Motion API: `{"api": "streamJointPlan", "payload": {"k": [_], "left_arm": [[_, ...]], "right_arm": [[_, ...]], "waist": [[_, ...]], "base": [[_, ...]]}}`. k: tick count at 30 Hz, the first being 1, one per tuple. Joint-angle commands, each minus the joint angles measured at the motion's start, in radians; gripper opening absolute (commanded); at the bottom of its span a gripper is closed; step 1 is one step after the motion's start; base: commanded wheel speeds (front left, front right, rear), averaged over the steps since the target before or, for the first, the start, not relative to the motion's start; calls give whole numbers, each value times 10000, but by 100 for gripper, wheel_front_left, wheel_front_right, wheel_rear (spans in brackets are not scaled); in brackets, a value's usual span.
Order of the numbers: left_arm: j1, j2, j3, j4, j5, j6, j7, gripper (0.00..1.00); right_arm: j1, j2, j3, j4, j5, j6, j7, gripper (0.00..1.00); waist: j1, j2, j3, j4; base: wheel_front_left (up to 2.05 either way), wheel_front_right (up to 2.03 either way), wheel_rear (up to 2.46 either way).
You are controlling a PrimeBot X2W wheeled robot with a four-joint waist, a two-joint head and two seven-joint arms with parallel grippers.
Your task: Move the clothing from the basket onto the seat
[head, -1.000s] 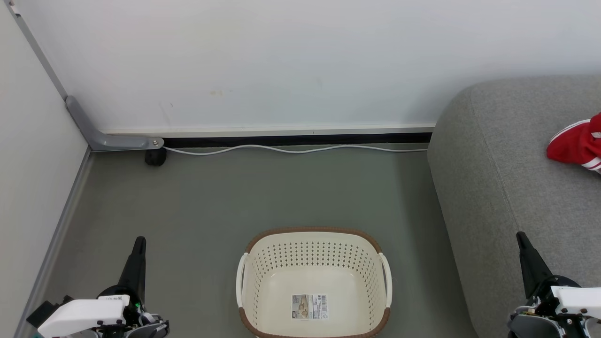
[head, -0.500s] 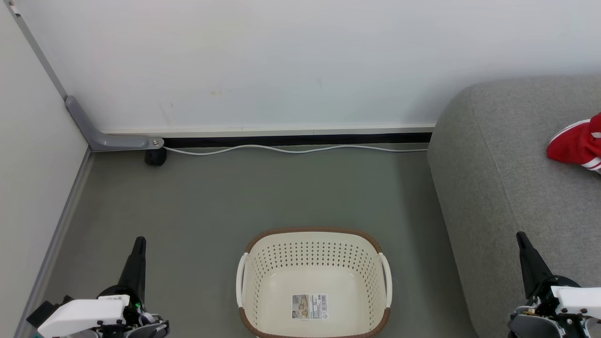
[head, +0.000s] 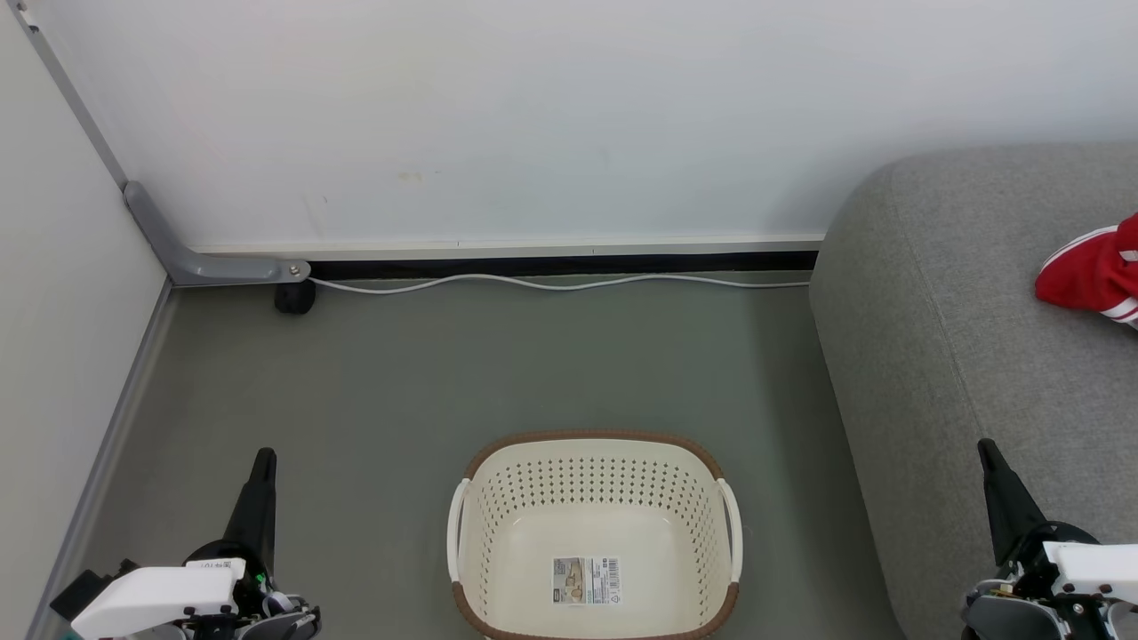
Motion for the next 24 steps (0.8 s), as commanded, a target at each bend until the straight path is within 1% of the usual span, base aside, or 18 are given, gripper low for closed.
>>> {"api": "streamJointPlan", "payload": {"k": [1,24], "left_arm": [[-579,99,332,-280,35,-75,74,0],[-579,96,337,-281,39,-75,78,0]], "right_arm": [[-365,-102,173,-309,112,44,79,0],[-364,-102,173,-309,113,44,78,0]], "waist": [[0,0,0,0],[0,0,0,0]], "base": [[0,0,0],[0,0,0]]}}
